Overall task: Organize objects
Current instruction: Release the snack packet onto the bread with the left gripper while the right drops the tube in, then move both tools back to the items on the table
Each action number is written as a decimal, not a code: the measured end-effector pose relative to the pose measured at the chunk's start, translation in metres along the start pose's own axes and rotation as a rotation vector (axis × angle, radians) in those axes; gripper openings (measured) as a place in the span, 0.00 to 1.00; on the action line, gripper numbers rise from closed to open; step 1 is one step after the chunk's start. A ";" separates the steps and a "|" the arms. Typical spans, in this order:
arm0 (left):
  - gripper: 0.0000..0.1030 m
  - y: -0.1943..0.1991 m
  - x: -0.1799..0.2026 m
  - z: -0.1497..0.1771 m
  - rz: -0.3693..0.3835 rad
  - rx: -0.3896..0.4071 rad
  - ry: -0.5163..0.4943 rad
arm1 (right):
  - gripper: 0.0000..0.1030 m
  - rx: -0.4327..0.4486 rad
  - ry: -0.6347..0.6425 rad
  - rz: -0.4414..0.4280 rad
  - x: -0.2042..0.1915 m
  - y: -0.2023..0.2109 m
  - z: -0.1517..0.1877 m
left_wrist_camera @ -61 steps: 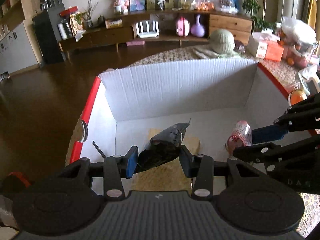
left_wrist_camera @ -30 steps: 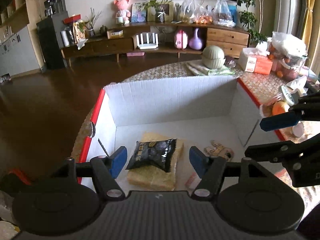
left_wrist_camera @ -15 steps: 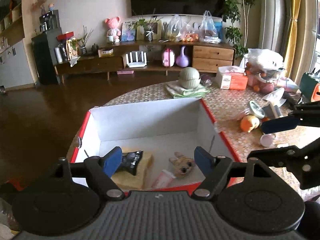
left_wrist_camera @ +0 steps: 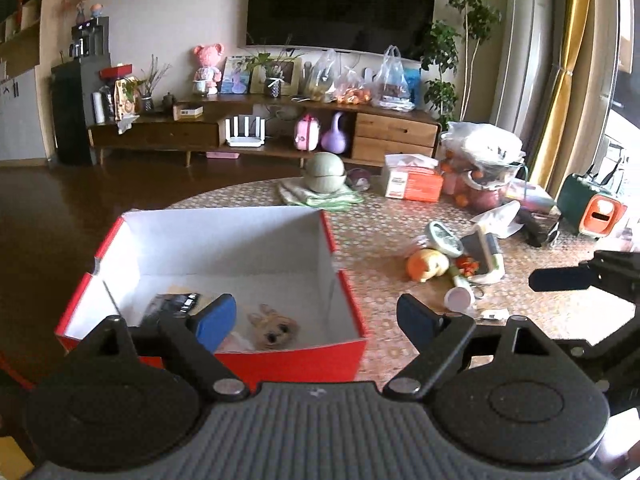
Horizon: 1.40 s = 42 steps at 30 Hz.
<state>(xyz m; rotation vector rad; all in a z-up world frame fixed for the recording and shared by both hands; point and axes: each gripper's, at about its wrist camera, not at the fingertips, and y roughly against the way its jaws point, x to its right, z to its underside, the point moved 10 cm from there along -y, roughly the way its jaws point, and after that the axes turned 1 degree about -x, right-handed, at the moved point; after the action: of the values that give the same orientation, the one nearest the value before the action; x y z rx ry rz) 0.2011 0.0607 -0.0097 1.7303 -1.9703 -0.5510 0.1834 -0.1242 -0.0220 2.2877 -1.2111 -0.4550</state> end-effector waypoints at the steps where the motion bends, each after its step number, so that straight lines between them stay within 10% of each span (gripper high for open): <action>1: 0.85 0.000 0.004 0.001 0.004 0.003 0.008 | 0.90 0.011 0.004 0.020 0.006 0.003 0.003; 23: 1.00 -0.076 0.115 0.014 0.064 -0.022 -0.030 | 0.91 0.057 -0.213 0.295 0.144 -0.001 0.063; 42: 1.00 -0.184 0.165 0.033 0.104 -0.160 -0.099 | 0.91 -0.124 -0.104 0.198 0.182 -0.064 0.098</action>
<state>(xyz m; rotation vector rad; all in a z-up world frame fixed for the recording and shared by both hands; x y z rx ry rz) 0.3134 -0.1264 -0.1293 1.5222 -2.0109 -0.7488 0.2754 -0.2729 -0.1495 2.0372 -1.4037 -0.5640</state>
